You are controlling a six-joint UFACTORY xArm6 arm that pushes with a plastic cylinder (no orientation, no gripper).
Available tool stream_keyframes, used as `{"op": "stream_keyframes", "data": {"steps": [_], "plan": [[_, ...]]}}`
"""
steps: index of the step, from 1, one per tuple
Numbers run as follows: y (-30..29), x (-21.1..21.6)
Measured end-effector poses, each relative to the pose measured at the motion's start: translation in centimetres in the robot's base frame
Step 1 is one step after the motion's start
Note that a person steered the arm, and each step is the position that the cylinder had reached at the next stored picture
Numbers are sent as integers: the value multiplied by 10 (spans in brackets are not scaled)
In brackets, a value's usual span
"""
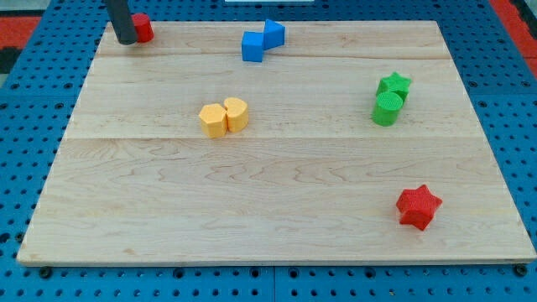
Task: Separate the blue cube from the blue triangle
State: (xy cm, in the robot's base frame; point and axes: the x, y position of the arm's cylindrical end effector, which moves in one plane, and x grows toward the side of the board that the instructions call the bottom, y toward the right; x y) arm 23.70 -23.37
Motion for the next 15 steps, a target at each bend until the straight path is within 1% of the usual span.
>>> {"op": "stream_keyframes", "data": {"steps": [2,3,4,5,6,7,8,9,10,11,12,13,15], "plan": [[5,1],[42,16],[104,34],[151,5],[186,-31],[203,-44],[255,-13],[277,54],[285,91],[288,88],[309,41],[269,14],[132,14]]}}
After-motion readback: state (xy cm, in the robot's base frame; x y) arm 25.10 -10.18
